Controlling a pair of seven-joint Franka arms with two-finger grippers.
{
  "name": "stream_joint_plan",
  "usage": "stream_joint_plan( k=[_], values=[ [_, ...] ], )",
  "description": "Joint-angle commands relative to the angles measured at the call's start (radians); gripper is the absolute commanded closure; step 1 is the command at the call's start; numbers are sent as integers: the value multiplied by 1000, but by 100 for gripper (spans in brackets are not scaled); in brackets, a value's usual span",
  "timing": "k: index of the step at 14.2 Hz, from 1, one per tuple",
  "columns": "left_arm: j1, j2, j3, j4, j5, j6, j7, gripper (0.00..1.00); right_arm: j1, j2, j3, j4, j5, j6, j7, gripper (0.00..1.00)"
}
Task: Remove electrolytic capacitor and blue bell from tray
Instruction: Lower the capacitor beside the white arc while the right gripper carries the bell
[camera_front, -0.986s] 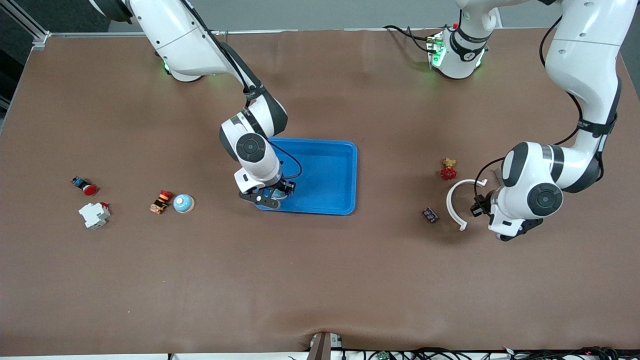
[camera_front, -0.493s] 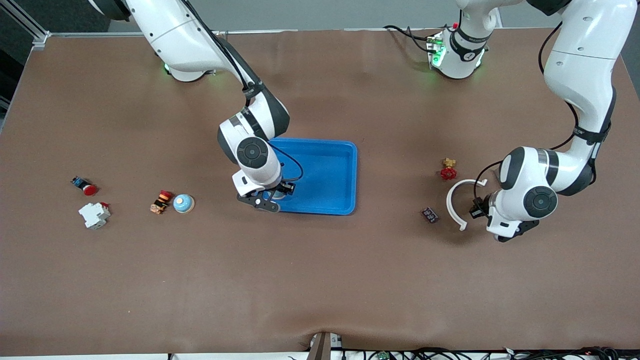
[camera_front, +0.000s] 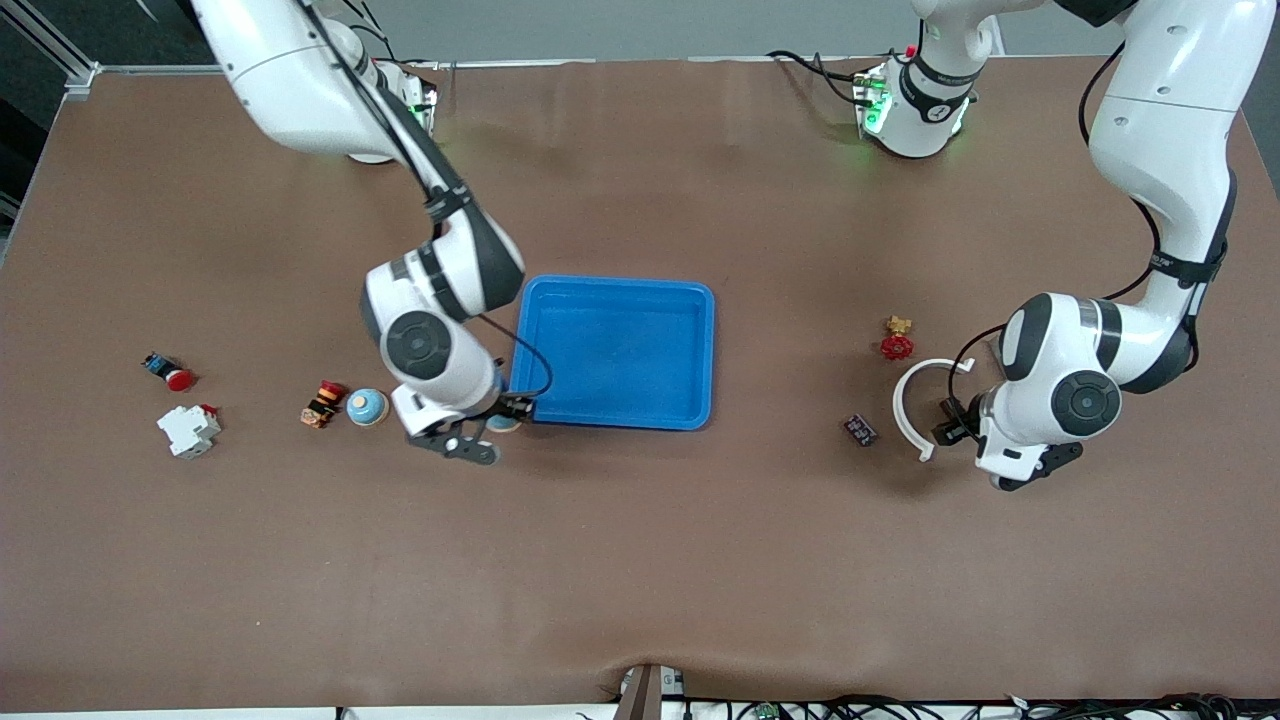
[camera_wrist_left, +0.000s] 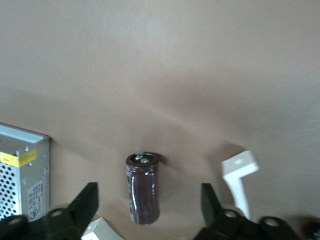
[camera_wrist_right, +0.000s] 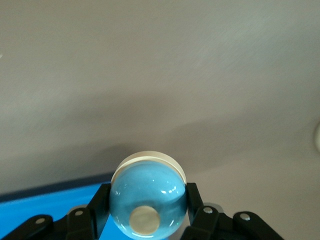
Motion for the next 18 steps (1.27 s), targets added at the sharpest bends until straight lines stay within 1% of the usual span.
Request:
stream_joint_plan(
  k=[1,4,6,8,11,13,15,18],
  values=[
    [-1,-51,-33,54,21,-82,-3,0,-32,22,17,43,-6,-5,-22,100],
    [2,-77,-85,173,22,-237,1,0,-54,74,17,77,-6,23,-35,100],
    [3,-117,-100,203,21,-266,56,0,-55,112,15,88,-9,70,-36,100],
    [5,-147,-102,209,21,-266,116,0,-61,154,15,115,-9,92,-36,100],
    [5,-201,-104,209,11,-268,123,0,-75,206,17,163,-9,95,-36,100],
    [5,-247,-105,207,5,-300,158,0,-78,231,17,194,-10,95,-36,100],
    [9,-281,-123,209,2,-316,199,0,-86,263,15,241,-10,95,-39,100],
    [8,-325,-148,209,-4,-332,201,0,-101,312,17,292,-10,98,-65,100]
  ],
)
